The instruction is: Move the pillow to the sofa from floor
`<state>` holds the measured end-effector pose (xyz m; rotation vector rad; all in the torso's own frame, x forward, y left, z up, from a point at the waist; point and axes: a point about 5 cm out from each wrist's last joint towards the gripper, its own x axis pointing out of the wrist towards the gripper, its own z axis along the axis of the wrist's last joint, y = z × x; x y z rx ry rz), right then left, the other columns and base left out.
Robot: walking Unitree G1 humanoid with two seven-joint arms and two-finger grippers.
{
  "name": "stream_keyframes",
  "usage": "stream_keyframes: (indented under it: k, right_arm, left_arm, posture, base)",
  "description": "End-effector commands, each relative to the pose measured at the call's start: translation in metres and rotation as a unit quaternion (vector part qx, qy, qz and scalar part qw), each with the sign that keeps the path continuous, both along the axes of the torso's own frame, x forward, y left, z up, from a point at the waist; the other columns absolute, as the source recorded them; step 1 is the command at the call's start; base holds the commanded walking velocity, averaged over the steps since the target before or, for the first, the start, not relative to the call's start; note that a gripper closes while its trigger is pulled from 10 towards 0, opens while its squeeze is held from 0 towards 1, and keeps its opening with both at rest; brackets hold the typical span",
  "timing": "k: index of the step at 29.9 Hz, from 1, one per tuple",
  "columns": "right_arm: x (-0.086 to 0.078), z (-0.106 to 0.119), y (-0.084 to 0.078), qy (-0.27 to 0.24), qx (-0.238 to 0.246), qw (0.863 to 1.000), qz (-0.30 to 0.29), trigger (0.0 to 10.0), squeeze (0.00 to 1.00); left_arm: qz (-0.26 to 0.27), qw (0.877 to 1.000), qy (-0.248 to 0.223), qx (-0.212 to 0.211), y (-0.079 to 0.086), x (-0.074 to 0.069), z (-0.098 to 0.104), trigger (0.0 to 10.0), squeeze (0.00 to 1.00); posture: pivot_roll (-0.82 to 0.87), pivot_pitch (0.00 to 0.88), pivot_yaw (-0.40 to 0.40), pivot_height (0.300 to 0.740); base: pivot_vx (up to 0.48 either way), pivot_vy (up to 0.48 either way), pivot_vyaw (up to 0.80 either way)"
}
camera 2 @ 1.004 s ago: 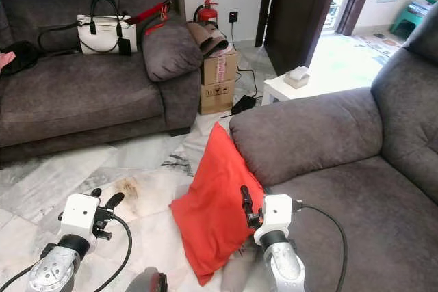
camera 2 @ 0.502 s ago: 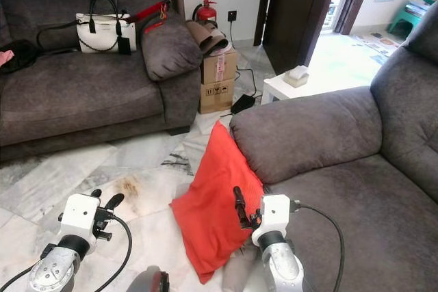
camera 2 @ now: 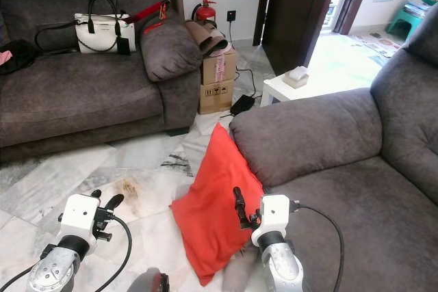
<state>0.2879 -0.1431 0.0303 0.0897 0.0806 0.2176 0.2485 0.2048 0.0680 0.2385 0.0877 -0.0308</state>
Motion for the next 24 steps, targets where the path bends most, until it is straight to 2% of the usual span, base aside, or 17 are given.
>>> stream_keyframes:
  k: [1,12,17,24]
  right_arm:
    - [-0.001,-0.0037,-0.0002,0.014,0.001,1.0,-0.003,10.0,0.0]
    - [0.0005,-0.0048,-0.0059,0.023,0.004,0.999,-0.029,10.0,0.0]
    - [0.0003,-0.005,-0.0051,0.022,0.004,0.999,-0.026,10.0,0.0]
    - [-0.0019,-0.0079,-0.0032,0.027,-0.002,0.999,-0.02,10.0,0.0]
  left_arm:
    - [0.002,1.0,-0.003,-0.004,0.001,-0.0008,0.0027,10.0,0.0]
    - [0.0,1.0,-0.005,-0.007,-0.0002,-0.0007,0.0033,10.0,0.0]
    - [0.0,1.0,-0.004,-0.006,0.0,-0.0013,0.0036,10.0,0.0]
    - [-0.001,1.0,-0.004,-0.007,-0.0005,-0.0016,0.004,10.0,0.0]
  posture:
    - [0.1,0.122,0.005,0.657]
    - [0.1,0.121,0.003,0.657]
    - [0.1,0.123,0.002,0.657]
    - [0.1,0.125,0.003,0.657]
  base:
    - [0.315,0.0,0.0]
    - [0.348,0.0,0.0]
    - [0.364,0.0,-0.56]
    - [0.37,0.0,0.0]
